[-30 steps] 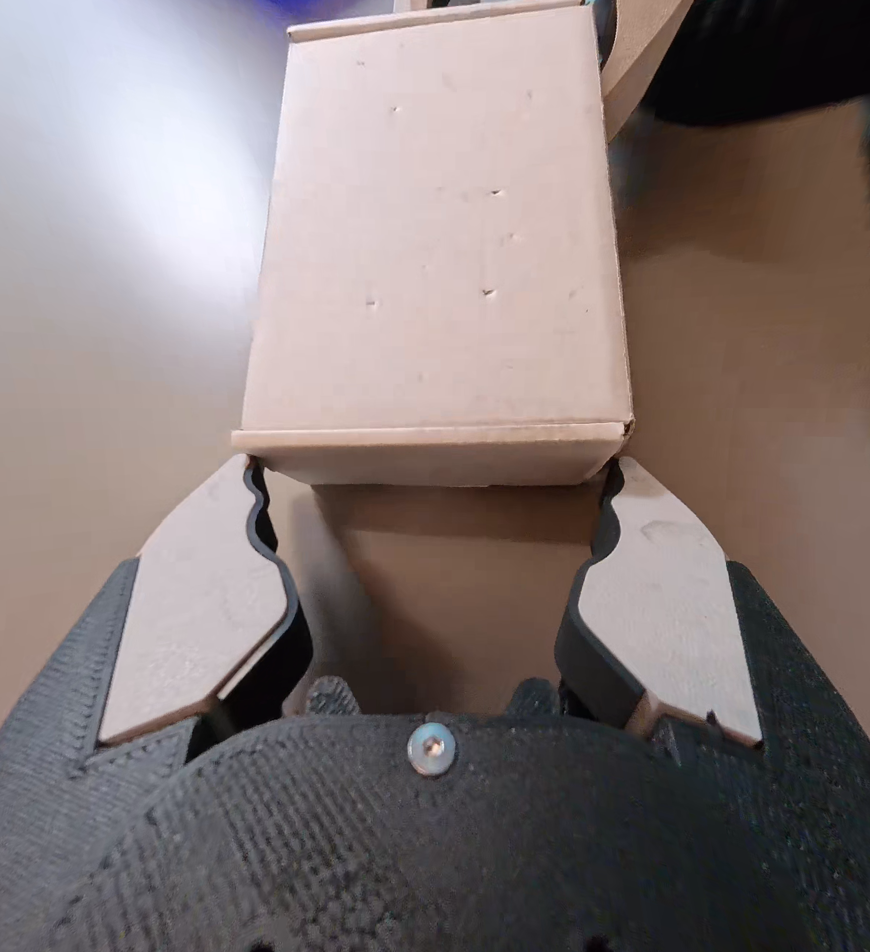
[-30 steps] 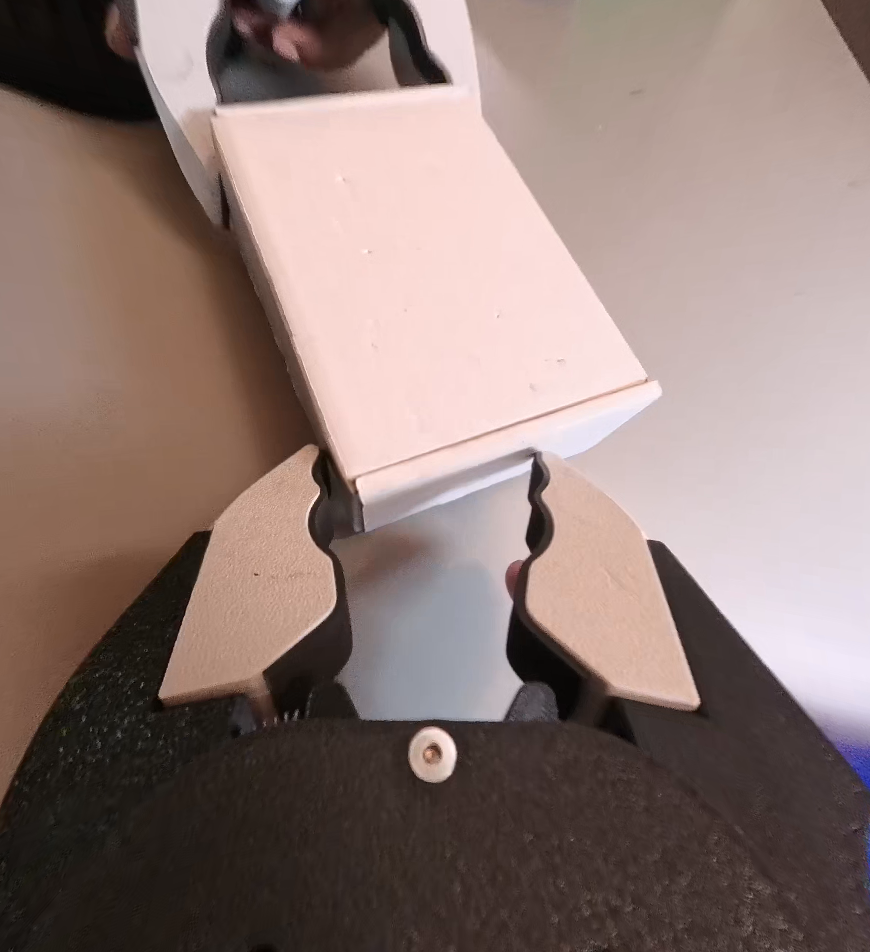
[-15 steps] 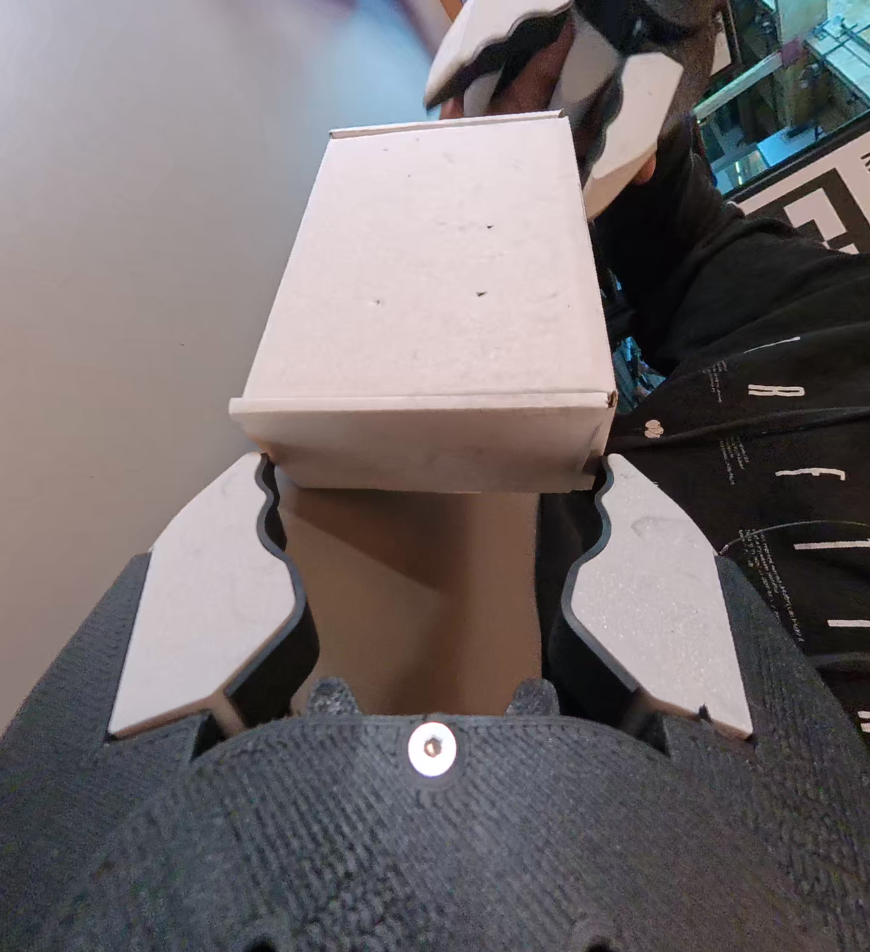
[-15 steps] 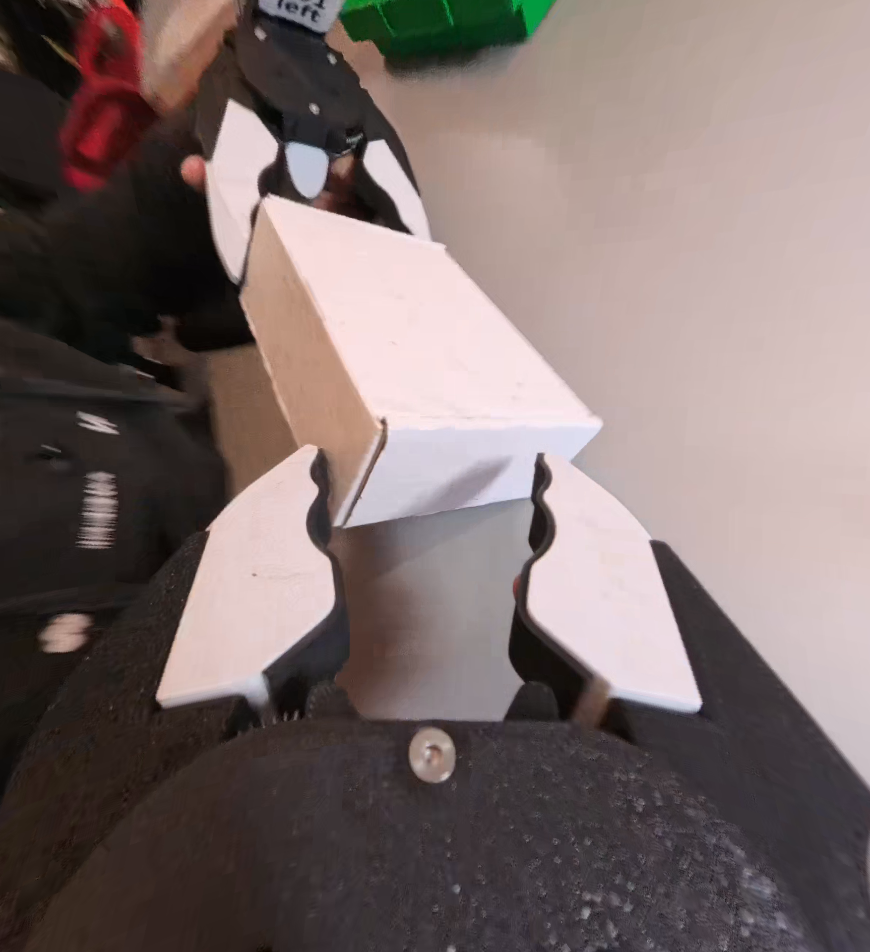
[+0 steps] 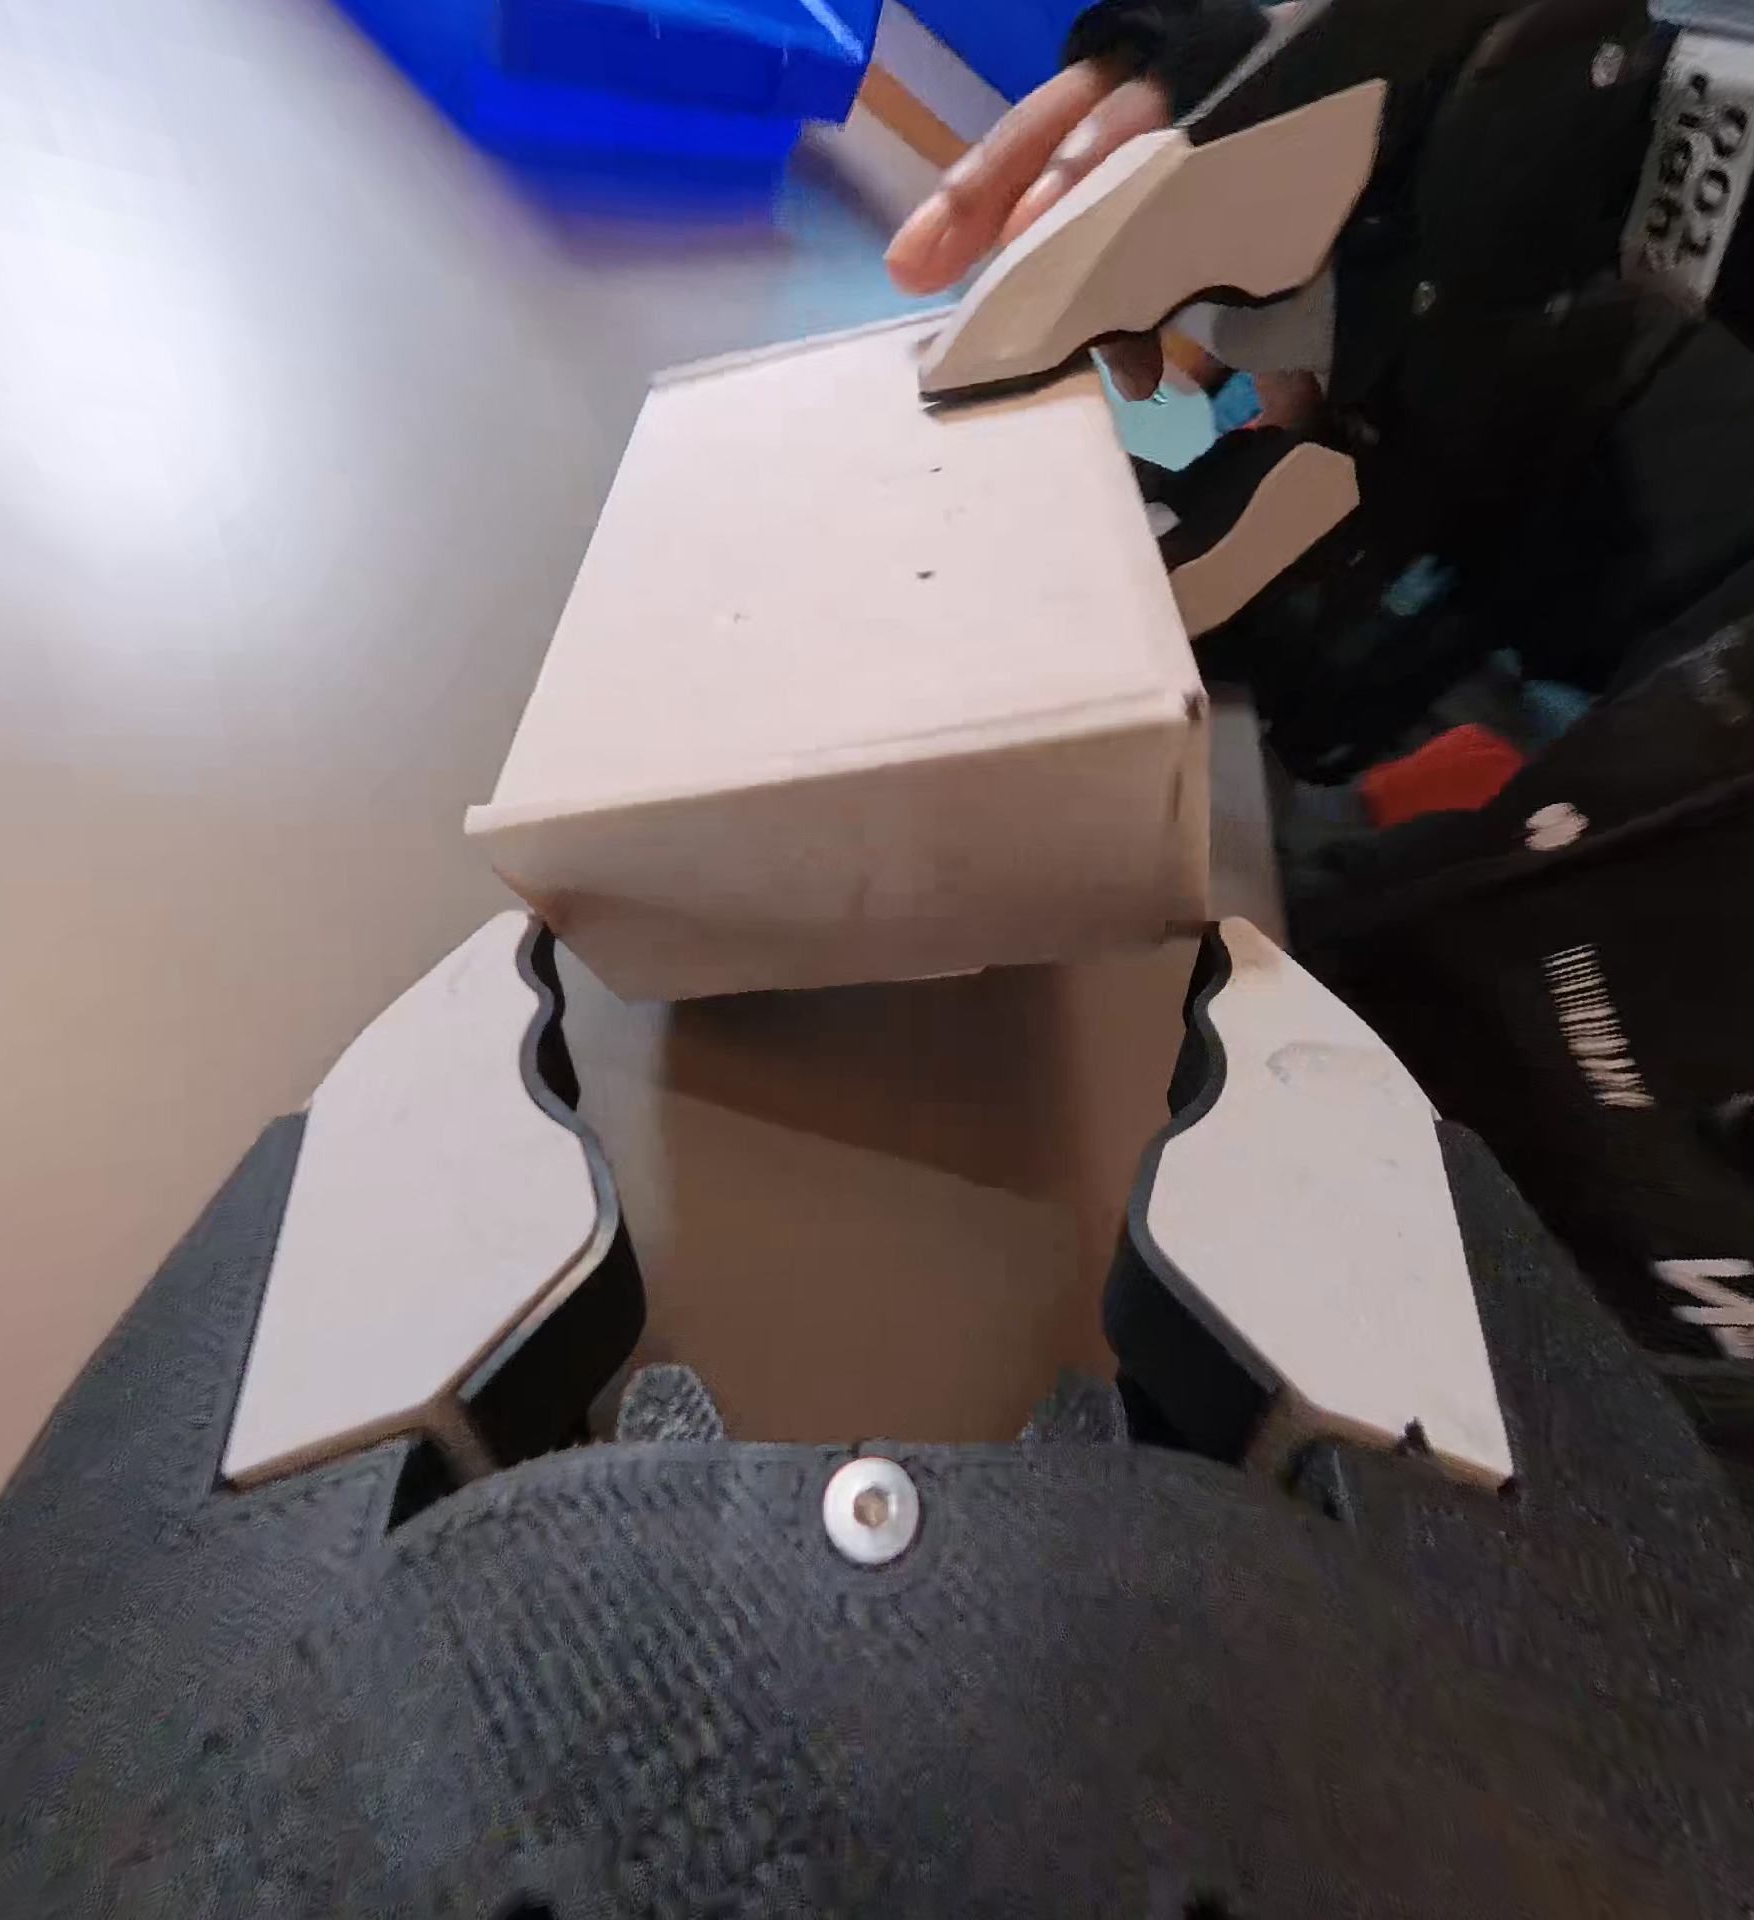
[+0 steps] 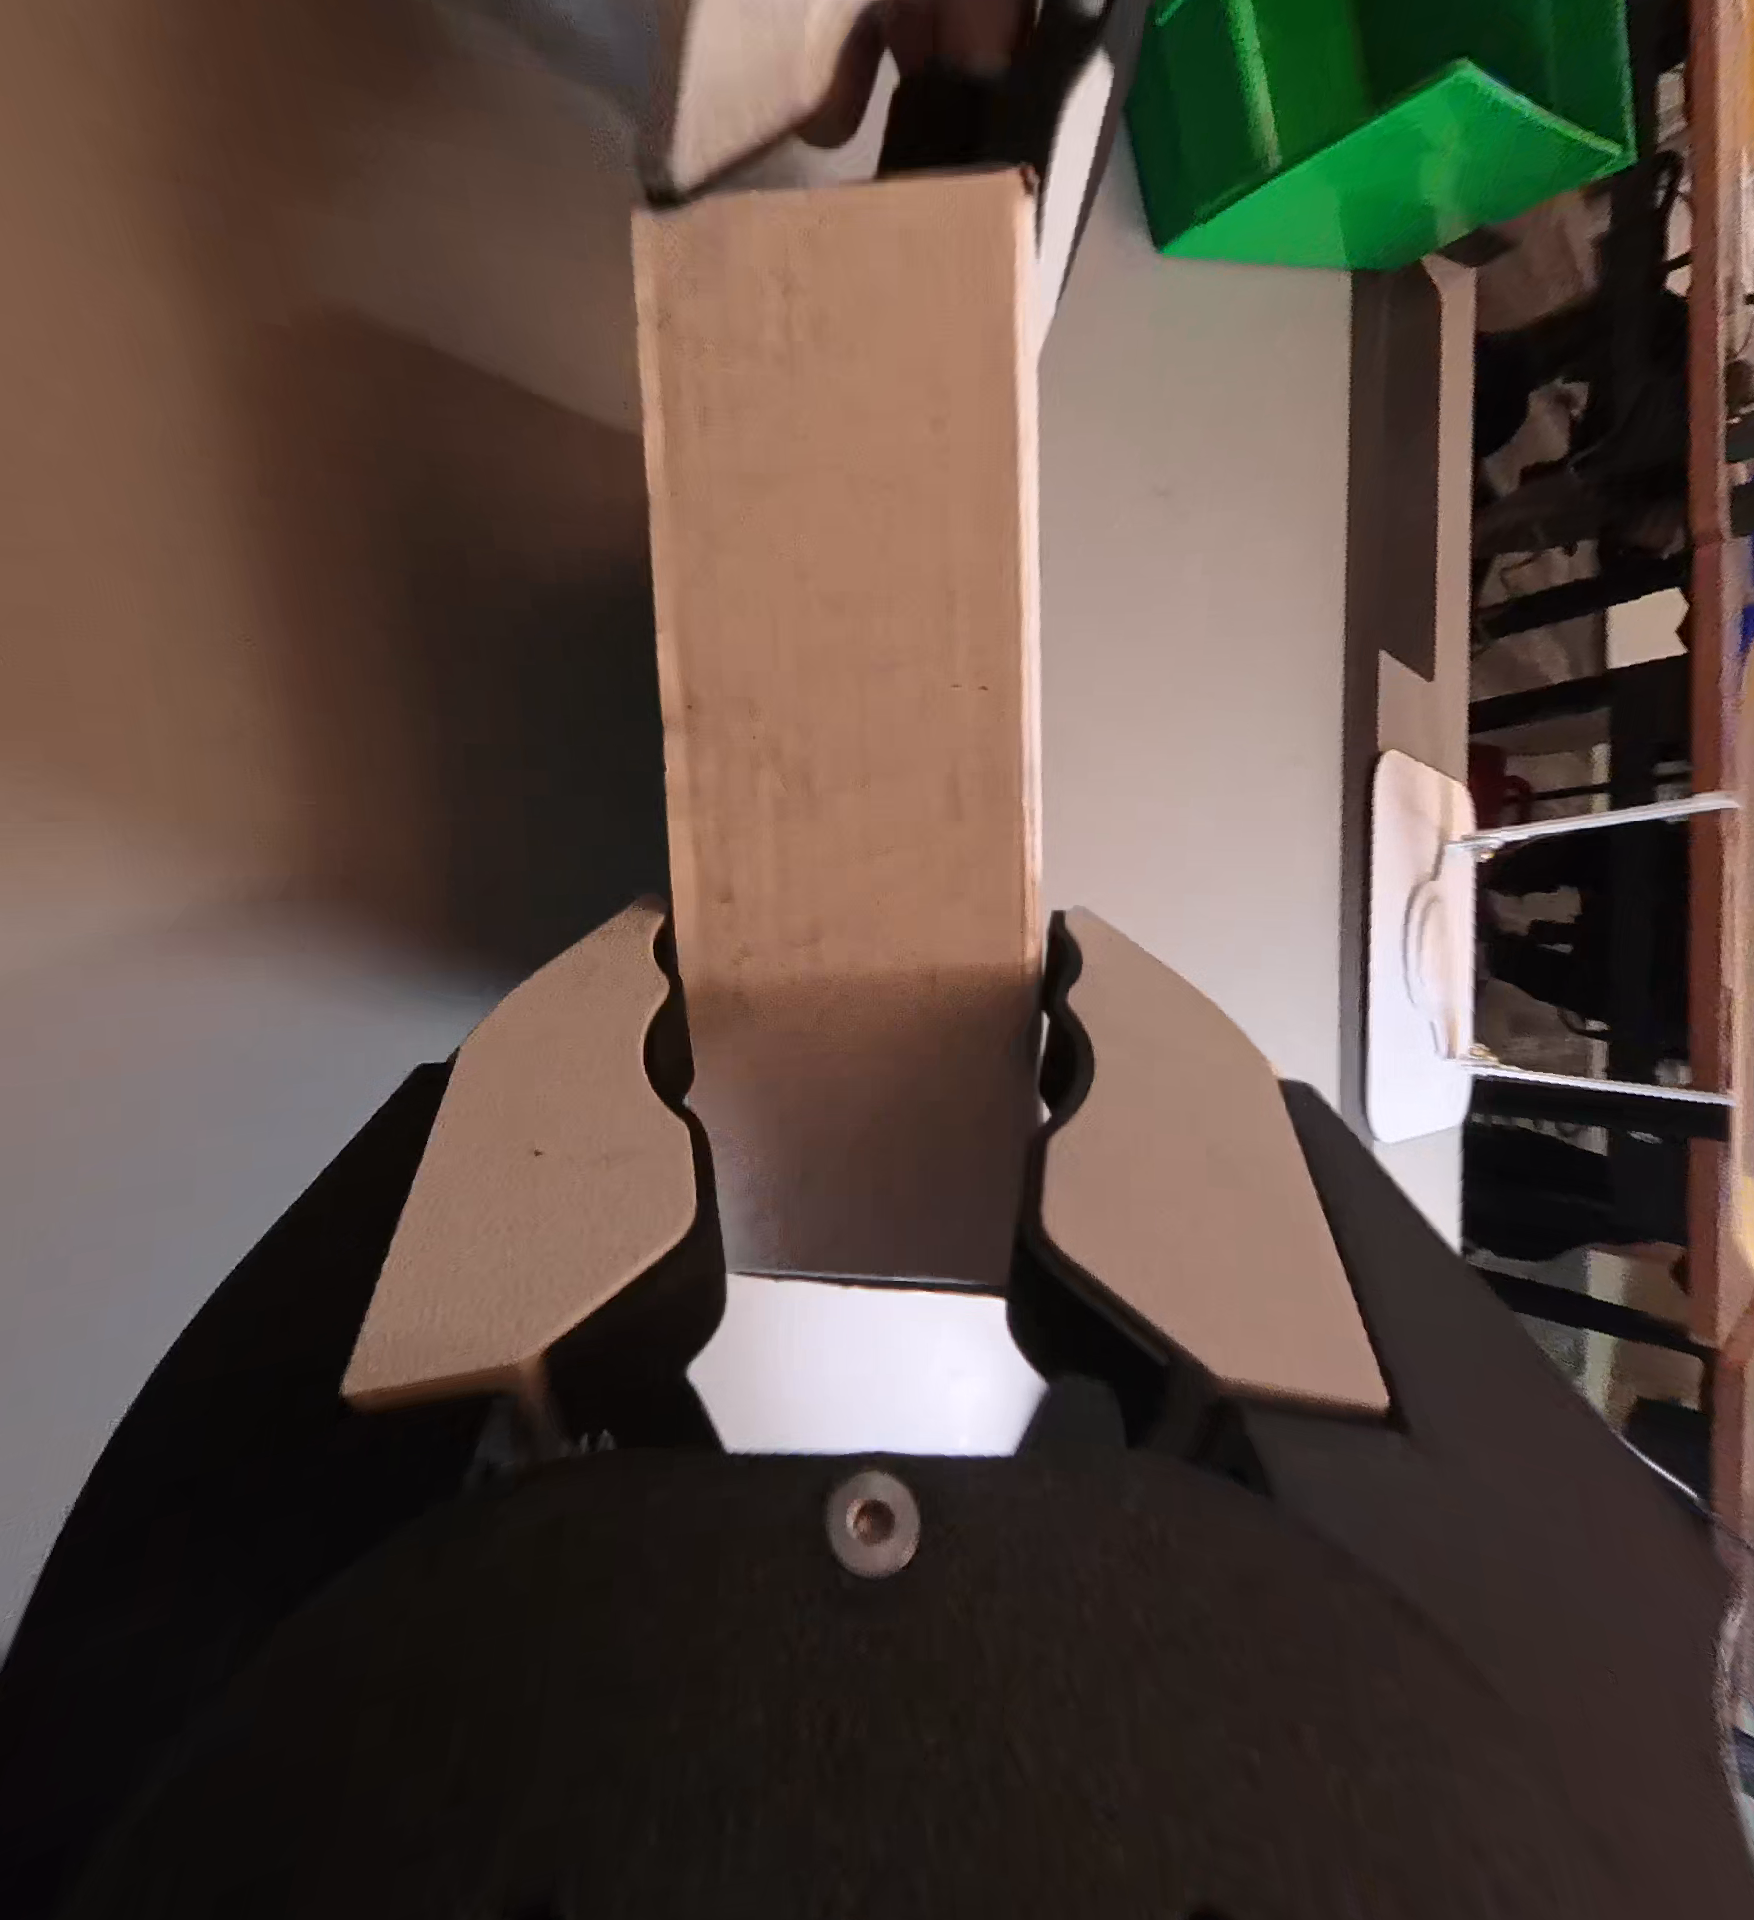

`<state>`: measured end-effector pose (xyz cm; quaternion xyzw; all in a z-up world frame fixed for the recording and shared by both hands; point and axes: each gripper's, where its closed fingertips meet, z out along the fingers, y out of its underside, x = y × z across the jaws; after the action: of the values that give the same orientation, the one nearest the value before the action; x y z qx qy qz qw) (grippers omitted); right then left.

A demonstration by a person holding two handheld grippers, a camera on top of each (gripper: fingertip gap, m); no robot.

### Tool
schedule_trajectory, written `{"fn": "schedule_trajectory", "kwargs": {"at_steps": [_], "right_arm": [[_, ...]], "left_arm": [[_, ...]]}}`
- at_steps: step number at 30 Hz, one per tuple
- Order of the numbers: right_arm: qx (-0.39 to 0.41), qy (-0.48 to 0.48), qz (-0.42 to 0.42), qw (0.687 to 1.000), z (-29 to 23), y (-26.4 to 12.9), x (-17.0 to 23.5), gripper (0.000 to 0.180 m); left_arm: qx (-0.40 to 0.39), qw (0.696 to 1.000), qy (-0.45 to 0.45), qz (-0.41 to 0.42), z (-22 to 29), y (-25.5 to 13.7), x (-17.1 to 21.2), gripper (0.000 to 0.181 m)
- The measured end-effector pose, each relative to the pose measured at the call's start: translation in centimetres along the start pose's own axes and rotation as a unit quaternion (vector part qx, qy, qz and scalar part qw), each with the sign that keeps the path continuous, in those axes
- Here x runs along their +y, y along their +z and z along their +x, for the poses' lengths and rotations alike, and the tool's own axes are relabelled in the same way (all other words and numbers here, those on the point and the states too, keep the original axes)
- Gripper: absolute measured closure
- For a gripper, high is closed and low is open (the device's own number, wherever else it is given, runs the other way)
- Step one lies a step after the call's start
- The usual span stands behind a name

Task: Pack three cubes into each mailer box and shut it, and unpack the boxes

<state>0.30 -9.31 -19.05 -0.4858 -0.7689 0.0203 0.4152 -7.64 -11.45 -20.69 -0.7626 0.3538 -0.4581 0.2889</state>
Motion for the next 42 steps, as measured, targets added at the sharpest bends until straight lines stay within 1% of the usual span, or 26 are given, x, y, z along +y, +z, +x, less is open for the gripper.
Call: {"fn": "schedule_trajectory", "kwargs": {"at_steps": [3, 5, 8, 10, 12, 14, 15, 18, 21, 25, 27, 29, 31, 33, 36, 39, 42], "right_arm": [[0.006, 0.005, 0.005, 1.000, 0.3, -0.3, 0.4, 0.115], [-0.006, 0.022, 0.015, 1.000, 0.3, -0.4, 0.4, 0.115], [-0.014, 0.026, 0.020, 0.999, 0.5, -0.5, 0.5, 0.116], [-0.022, 0.025, 0.033, 0.999, 0.4, -0.5, 0.2, 0.116], [-0.035, 0.030, 0.054, 0.997, 0.2, -0.6, -0.4, 0.116], [-0.043, 0.038, 0.070, 0.996, 0.2, -0.6, -0.7, 0.116], [-0.047, 0.043, 0.076, 0.995, 0.3, -0.6, -0.8, 0.116], [-0.040, 0.043, 0.074, 0.995, 0.5, -0.6, -0.8, 0.116], [0.012, 0.013, 0.059, 0.998, 1.3, -0.9, -1.0, 0.115], [0.030, 0.000, 0.060, 0.998, 1.4, -1.8, -2.4, 0.124], [0.057, -0.029, 0.047, 0.997, 1.7, -2.0, -2.6, 0.126], [0.071, -0.040, 0.050, 0.995, 1.8, -2.3, -3.0, 0.132], [0.091, -0.041, 0.049, 0.994, 2.3, -2.6, -3.2, 0.132], [0.109, -0.061, 0.039, 0.991, 2.6, -2.7, -3.3, 0.132], [0.117, -0.079, 0.038, 0.989, 2.5, -2.9, -3.7, 0.142], [0.123, -0.093, 0.013, 0.988, 2.6, -2.7, -3.2, 0.136], [0.142, -0.115, 0.006, 0.983, 2.5, -2.6, -3.4, 0.136]], "left_arm": [[-0.066, 0.990, 0.124, 0.018, 0.0, -0.7, -0.9, 0.072], [-0.104, 0.975, 0.192, 0.031, 0.2, -0.6, -1.6, 0.074], [-0.155, 0.945, 0.286, 0.023, 0.4, 0.1, -1.8, 0.074], [-0.183, 0.927, 0.328, 0.017, 0.2, 0.7, -1.8, 0.079], [-0.216, 0.906, 0.363, 0.010, -0.5, 1.3, -1.9, 0.087], [-0.226, 0.895, 0.385, 0.005, -0.7, 2.0, -2.0, 0.101], [-0.228, 0.892, 0.391, 0.009, -0.6, 2.3, -2.1, 0.106], [-0.236, 0.891, 0.388, 0.008, -0.8, 2.4, -2.2, 0.107], [-0.241, 0.897, 0.371, -0.002, -1.0, 2.2, -2.2, 0.107], [-0.256, 0.896, 0.364, -0.016, -1.1, 2.2, -2.2, 0.107], [-0.257, 0.901, 0.347, -0.018, -1.3, 2.0, -2.2, 0.108], [-0.250, 0.911, 0.328, -0.019, -1.3, 1.9, -2.2, 0.108], [-0.250, 0.917, 0.310, -0.019, -1.4, 1.7, -2.1, 0.108], [-0.253, 0.919, 0.302, -0.023, -1.5, 1.7, -2.1, 0.108], [-0.255, 0.921, 0.292, -0.028, -1.5, 1.6, -2.1, 0.108], [-0.248, 0.928, 0.277, -0.026, -1.3, 1.7, -2.1, 0.109], [-0.251, 0.925, 0.284, -0.030, -1.3, 1.6, -2.1, 0.109]]}}
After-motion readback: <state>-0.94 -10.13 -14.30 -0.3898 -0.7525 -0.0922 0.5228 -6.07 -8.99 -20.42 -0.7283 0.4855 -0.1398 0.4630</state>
